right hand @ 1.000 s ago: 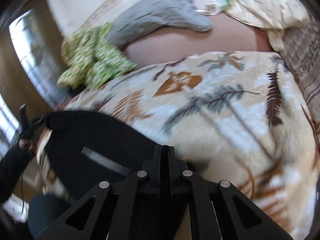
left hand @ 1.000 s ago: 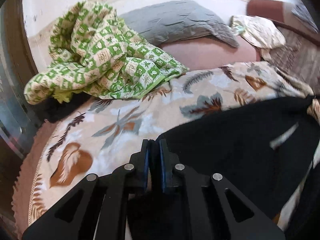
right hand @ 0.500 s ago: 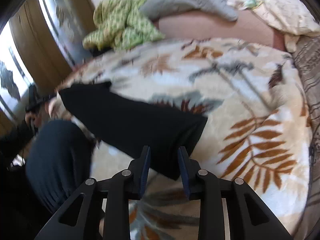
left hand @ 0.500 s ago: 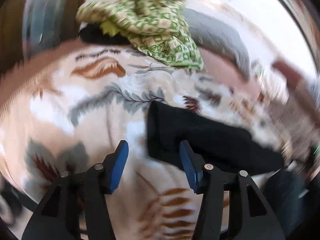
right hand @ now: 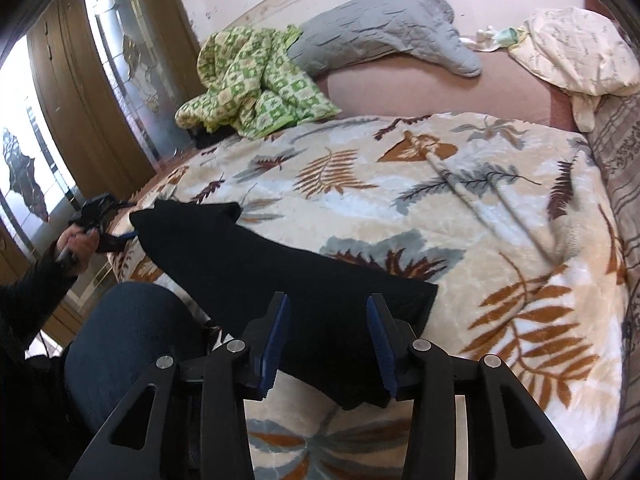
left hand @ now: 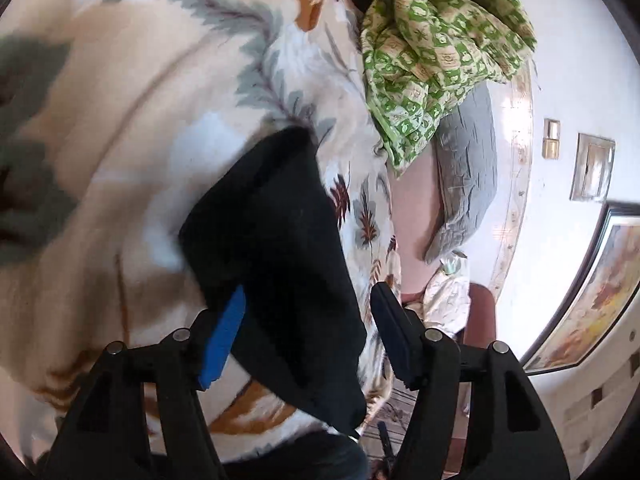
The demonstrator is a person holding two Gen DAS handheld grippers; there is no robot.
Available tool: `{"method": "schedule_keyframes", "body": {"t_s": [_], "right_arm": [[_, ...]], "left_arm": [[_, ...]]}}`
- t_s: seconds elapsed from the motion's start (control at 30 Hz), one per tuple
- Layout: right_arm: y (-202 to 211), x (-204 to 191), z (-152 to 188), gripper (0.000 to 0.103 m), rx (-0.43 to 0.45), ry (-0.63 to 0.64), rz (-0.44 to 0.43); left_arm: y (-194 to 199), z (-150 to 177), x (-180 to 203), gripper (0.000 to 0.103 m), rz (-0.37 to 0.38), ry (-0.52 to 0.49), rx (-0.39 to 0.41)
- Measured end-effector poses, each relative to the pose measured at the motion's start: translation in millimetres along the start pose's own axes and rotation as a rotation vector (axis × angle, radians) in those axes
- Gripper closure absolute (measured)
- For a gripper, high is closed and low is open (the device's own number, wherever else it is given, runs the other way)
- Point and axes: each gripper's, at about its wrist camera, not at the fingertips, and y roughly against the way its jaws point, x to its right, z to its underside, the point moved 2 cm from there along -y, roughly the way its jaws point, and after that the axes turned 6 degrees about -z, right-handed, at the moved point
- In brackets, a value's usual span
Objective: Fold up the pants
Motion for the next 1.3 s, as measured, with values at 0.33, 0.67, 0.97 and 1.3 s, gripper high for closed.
{"method": "schedule_keyframes", "body": {"t_s": [0.33,0.67,0.97,1.3], "right_arm": [[4,8,2,0.058,0.015,-0.023,0.041],[2,14,1,0.058,0.01,-0.037,0.085],[17,38,1,0.057,0.069,-0.144,0.171],[-54,-10,11,0.061,-0.205,0.081,0.191]], "left_arm": [[3,22,16,0.098,-0.279,-0.306,0.104],[-12,35,46,0.098,-0.573,-0.826,0.375],[22,36,36,0.064,-0.661,-0.768,0.522],[-6,115,91,0.063,-0.456,-1.087,0.53]]}}
